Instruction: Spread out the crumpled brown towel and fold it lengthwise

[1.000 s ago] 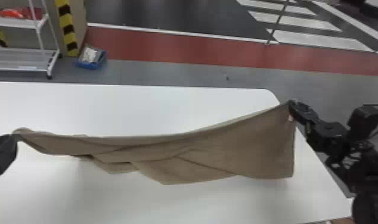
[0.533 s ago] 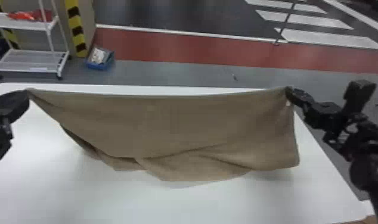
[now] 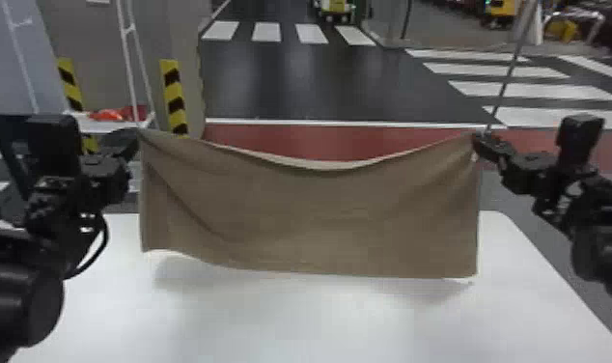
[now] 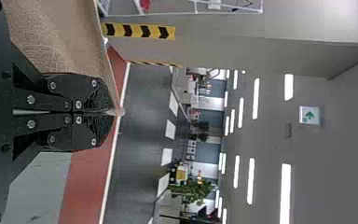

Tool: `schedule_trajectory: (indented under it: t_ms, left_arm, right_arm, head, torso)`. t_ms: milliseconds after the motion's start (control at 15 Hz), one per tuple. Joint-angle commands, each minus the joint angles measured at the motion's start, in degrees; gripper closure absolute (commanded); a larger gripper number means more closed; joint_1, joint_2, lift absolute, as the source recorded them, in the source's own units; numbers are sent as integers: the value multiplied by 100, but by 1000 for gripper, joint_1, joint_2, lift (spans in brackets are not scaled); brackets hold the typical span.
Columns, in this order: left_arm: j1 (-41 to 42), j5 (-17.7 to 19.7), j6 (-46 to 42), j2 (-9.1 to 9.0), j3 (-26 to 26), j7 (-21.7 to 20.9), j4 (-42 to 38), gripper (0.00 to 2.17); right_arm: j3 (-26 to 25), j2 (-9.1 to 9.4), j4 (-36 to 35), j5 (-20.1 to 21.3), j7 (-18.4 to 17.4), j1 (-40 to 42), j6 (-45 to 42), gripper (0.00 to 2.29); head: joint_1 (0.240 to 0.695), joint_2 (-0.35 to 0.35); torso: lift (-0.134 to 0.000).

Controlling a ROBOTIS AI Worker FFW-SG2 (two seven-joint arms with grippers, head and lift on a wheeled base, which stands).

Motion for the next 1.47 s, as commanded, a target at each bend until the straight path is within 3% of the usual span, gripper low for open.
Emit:
schedule_trajectory:
  t_ms: [0, 133, 267, 400, 467, 733, 1067, 1200, 1400]
  left_arm:
    - [-134, 26, 2, -26, -36, 26, -124, 1447]
    - [455, 70, 90, 71, 43, -18, -607, 1447]
    - [1440, -35, 90, 159, 122, -53, -1082, 1447]
    - [2450, -396, -385, 176, 228, -70, -1346, 1447]
    - [2837, -440, -701, 167, 298, -62, -1425, 1447]
    - [4041, -492, -895, 194, 606, -18, -2093, 1447]
    - [5184, -747, 916, 229, 931, 18, -3490, 1447]
    - [5465, -993, 1373, 229, 922, 18, -3851, 1447]
    - [5746, -1002, 1812, 255, 940, -35, -4193, 1447]
  right_arm:
    - [-7, -145, 299, -335, 181, -241, -483, 1531]
    - [20, -383, 246, -537, 559, 137, -659, 1531]
    - [-121, -453, -149, -722, 928, 1007, -712, 1531]
    - [-595, -506, -791, -757, 1350, 2149, -729, 1531]
    - [-956, -471, -975, -845, 1570, 2580, -729, 1531]
    - [-1659, -444, -993, -1223, 1965, 3608, -782, 1531]
    - [-2177, -260, -1327, -1434, 2088, 4267, -782, 1531]
    - [-2292, -242, -1336, -1513, 2132, 4390, -799, 1531]
    - [-2476, -181, -1476, -1566, 2202, 4601, -799, 1531]
  head:
    - [418, -92]
    - [380, -101]
    - [393, -117]
    - [453, -123]
    - [545, -126]
    - [692, -164]
    - [695, -221]
    - [695, -235]
    - [695, -264]
  torso:
    - [-124]
    - [-124]
    - [-124]
    - [-124]
    - [-124]
    - [-124]
    - [-124]
    - [-124]
    - [-124]
